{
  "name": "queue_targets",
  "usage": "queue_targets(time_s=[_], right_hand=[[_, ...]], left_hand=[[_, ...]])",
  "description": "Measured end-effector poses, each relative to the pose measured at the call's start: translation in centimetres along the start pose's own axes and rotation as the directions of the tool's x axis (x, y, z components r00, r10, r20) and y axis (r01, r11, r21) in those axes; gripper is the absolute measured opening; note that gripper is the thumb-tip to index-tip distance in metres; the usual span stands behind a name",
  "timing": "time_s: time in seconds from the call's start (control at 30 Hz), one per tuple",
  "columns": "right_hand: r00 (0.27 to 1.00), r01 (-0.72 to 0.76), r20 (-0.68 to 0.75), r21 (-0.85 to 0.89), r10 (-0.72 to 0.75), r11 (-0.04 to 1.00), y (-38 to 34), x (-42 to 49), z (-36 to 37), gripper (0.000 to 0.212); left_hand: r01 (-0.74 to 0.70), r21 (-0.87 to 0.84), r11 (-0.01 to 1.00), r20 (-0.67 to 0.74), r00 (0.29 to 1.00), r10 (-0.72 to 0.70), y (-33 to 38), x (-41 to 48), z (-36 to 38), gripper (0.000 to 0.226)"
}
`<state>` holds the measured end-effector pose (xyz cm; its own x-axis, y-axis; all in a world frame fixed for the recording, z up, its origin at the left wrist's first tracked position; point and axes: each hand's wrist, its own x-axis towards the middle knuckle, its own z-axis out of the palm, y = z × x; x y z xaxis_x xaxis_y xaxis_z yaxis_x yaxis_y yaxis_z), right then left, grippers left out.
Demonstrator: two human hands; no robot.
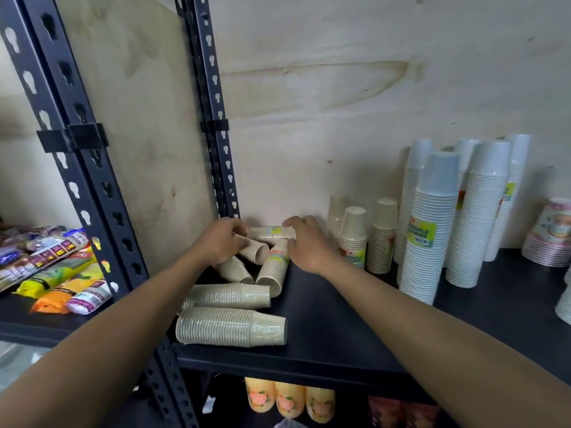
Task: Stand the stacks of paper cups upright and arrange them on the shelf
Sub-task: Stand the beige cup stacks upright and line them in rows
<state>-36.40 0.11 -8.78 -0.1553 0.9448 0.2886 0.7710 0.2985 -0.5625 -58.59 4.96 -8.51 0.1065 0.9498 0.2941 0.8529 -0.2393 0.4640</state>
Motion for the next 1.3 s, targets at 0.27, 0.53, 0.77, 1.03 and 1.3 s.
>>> queue_targets(time_s=[0.27, 0.53, 0.77, 1.03, 1.3], right_hand=[[0.957, -0.263, 0.131, 0.013, 0.26, 0.965, 0.0, -0.5, 1.1, 0.061], [0.896, -0.434, 0.251, 0.312, 0.368, 0.845, -0.6, -0.2, 2.4, 0.056], [0.88, -0.474, 0.267, 0.473, 0.392, 0.743, 0.2, -0.3, 2.8, 0.056], [0.927, -0.376, 0.184, 0.476, 0.328, 0.795, -0.2, -1.4, 1.0, 0.055], [0.985, -0.159, -0.002, 0.356, 0.171, 0.921, -1.2, -3.1, -2.0, 0.056]], left_hand=[[0.112, 0.229, 0.967, -0.028, 0.994, -0.109, 2.2, 0.6, 2.3, 0.038], [0.223, 0.535, 0.815, 0.026, 0.96, -0.28, 3.2, 2.2, 3.4, 0.063], [0.285, 0.435, 0.854, -0.036, 0.953, -0.3, 3.1, 2.6, 3.7, 0.061], [0.327, 0.152, 0.933, -0.108, 0.943, -0.313, 2.8, 1.7, 2.1, 0.035], [0.241, -0.101, 0.965, -0.196, 0.946, -0.257, 4.2, -0.4, 0.3, 0.043]])
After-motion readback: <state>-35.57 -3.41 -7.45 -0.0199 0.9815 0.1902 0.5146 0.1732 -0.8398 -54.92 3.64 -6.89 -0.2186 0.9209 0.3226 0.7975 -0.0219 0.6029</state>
